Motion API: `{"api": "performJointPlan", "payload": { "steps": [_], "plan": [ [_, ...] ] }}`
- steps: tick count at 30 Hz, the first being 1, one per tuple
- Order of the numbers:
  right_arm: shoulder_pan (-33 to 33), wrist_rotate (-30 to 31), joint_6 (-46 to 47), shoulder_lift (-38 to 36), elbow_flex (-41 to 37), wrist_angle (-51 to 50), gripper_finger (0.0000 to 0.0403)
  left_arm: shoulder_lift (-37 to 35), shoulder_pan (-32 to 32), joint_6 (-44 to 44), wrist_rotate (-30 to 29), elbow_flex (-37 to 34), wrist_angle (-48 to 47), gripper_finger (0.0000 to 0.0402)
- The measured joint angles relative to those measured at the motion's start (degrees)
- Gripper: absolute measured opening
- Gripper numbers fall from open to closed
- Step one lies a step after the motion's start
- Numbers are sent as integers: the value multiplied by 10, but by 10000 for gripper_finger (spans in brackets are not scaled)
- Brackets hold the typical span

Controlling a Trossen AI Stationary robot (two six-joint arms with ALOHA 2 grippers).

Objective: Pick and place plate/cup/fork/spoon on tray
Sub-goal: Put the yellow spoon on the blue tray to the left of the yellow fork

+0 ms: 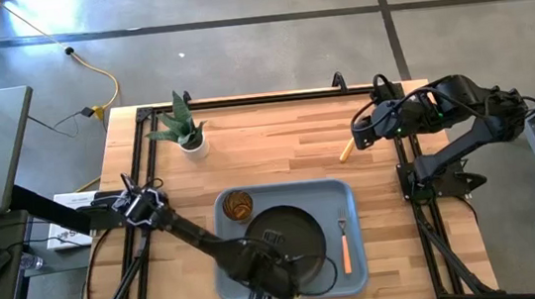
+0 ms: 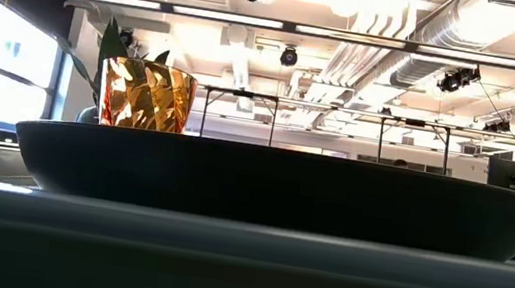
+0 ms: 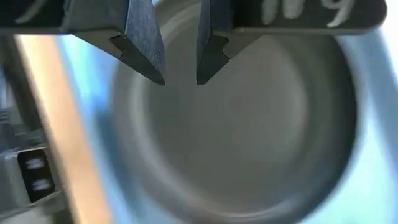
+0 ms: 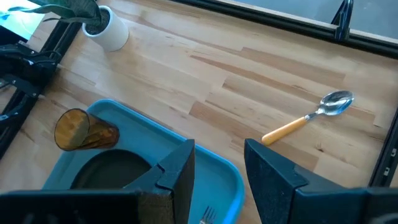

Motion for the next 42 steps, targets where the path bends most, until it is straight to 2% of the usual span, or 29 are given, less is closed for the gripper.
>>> {"api": "performJointPlan", "payload": {
  "steps": [4,8,16,22,29,35,42],
  "plan": [
    [0,2,1,0,0,0,131,0,22,28,-36,40,-60,74],
    [0,10,18,0,0,0,131,-10,49,30,-46,60,-118,74],
    [0,9,19,6,-1,0,131,-59,91,32,-83,61,-226,74],
    [0,6,30,22,-1,-1,131,-125,116,31,-102,40,-238,74],
    [0,6,33,41,-19,0,131,-238,133,7,-136,-58,-227,74],
    [0,2,73,35,-123,-2,131,-345,148,-42,-170,-185,-189,74],
    [-15,-14,165,17,-248,13,131,-457,159,-101,-174,-317,-171,74]
  ]
}}
